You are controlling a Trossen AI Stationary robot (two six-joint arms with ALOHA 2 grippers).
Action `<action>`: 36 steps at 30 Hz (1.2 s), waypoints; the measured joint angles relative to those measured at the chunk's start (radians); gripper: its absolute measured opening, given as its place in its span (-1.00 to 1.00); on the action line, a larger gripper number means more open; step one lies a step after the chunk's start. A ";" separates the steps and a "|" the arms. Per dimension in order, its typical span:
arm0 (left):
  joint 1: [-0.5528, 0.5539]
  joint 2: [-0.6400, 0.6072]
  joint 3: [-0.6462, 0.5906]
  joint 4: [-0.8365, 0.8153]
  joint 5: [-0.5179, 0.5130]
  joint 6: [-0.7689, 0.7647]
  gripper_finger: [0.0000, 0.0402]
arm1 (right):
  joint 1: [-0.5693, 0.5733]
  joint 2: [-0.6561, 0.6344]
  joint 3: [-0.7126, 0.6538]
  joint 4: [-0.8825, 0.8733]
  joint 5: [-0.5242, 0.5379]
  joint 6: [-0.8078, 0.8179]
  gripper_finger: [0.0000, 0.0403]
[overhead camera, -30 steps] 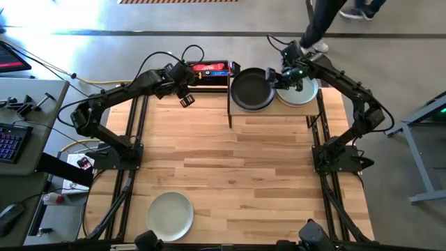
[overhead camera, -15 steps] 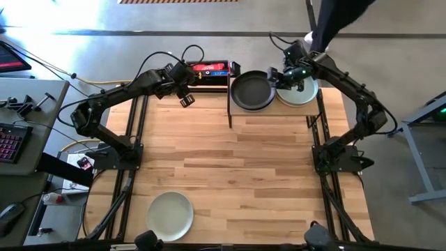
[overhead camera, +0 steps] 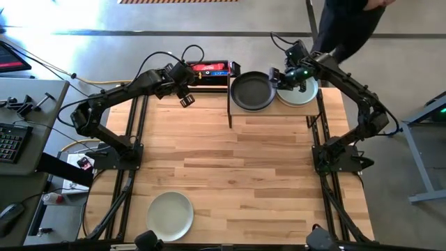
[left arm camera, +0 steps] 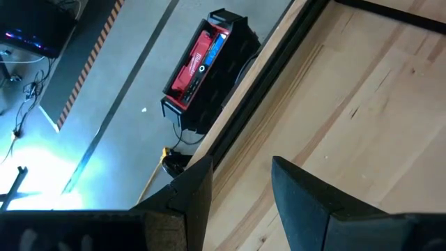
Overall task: Place and stack plates onto a shelf
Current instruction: Stack the black plate on top of the dark blue plate on the shelf
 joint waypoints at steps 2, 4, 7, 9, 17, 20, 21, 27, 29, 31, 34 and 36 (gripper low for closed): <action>0.000 0.000 0.000 0.000 0.000 0.000 -0.32 | 0.005 -0.011 0.000 -0.017 -0.001 0.001 -0.67; 0.000 0.000 0.000 0.000 0.000 0.000 -0.32 | 0.013 -0.025 0.000 -0.054 0.002 0.000 -0.69; 0.000 0.000 0.000 0.000 0.000 0.000 -0.32 | 0.021 -0.034 0.000 -0.094 0.026 0.002 -0.72; 0.000 0.000 0.000 0.000 0.001 0.000 -0.32 | 0.030 -0.034 0.000 -0.080 0.031 0.003 -0.74; 0.000 0.000 0.000 0.000 0.004 0.000 -0.32 | 0.080 -0.032 0.000 -0.053 0.053 0.023 -0.77; 0.000 0.000 0.000 0.000 0.004 0.000 -0.32 | 0.088 -0.032 0.000 -0.059 0.075 0.026 -0.77; 0.000 0.000 0.000 0.000 0.004 0.000 -0.32 | 0.088 -0.032 0.000 -0.067 0.078 0.026 -0.77; 0.000 0.000 0.000 0.000 0.004 0.000 -0.32 | 0.099 -0.019 0.000 -0.068 0.091 0.026 -0.77; 0.000 0.000 0.000 0.000 0.004 0.000 -0.32 | 0.102 -0.018 0.000 -0.067 0.098 0.028 -0.77; 0.000 0.000 0.000 -0.001 0.004 0.000 -0.32 | 0.107 -0.017 0.000 -0.067 0.098 0.039 -0.77; 0.000 0.000 0.000 -0.002 0.003 0.000 -0.32 | 0.108 -0.017 0.000 -0.066 0.100 0.049 -0.77; 0.000 0.000 0.000 -0.003 0.003 0.000 -0.32 | 0.111 -0.017 0.000 -0.066 0.104 0.052 -0.77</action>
